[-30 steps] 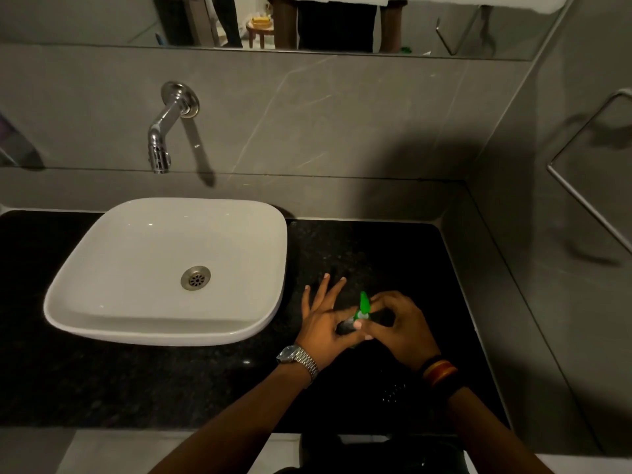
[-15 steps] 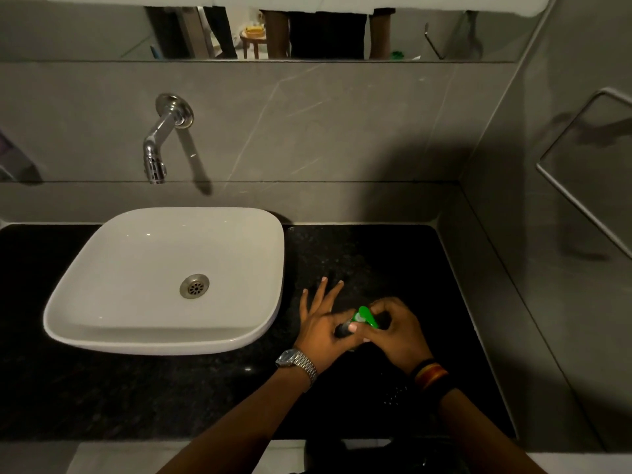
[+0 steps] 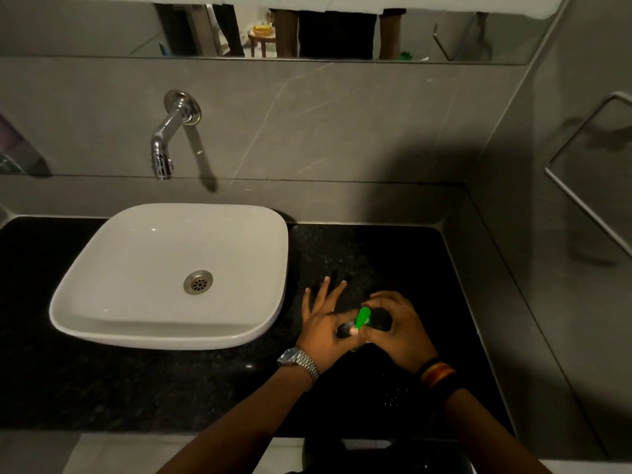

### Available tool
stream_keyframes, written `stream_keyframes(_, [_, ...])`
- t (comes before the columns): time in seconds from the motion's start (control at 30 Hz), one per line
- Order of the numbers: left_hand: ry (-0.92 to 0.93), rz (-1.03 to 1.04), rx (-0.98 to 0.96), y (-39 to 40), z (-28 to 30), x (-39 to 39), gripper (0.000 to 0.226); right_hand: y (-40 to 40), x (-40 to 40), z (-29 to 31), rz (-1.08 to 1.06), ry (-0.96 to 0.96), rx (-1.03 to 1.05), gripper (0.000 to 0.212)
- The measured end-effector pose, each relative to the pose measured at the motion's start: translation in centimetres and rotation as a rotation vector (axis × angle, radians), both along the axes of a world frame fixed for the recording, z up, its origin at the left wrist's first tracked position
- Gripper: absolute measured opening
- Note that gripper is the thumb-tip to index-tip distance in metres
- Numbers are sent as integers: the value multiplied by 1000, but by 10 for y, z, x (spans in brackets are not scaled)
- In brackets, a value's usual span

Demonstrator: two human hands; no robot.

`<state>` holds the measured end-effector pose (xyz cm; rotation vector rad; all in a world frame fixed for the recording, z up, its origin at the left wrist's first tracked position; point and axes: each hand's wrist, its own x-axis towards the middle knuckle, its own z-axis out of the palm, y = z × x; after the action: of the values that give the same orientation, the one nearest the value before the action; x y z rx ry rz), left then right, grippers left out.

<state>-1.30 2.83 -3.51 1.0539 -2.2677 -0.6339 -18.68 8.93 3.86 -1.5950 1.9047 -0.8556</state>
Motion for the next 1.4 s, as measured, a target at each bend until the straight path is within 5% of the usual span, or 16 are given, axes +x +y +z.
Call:
stream_keyframes(0.2, [13,19,16,2,0,0,48,3,-7,0,67,6,-12,28])
stream_keyframes(0.43, [-9,12,16,2,1,0,44,1,-3,-3,83,3,28,49])
stream_keyframes(0.6, [26,10,26,4,0,0,40,0,-4,-5,82,44,-25,31])
stream_keyframes(0.83, [54,11,38,3,2,-1,34,2,-4,-4,84,39,-11,42])
stream_keyframes(1.17, [103,41,36,8,6,-3,35,5,4,-8,73,267,-105,28])
stream_keyframes(1.4, [53,52,127,4,6,0,49,-6,-4,23,211,139,-62,37])
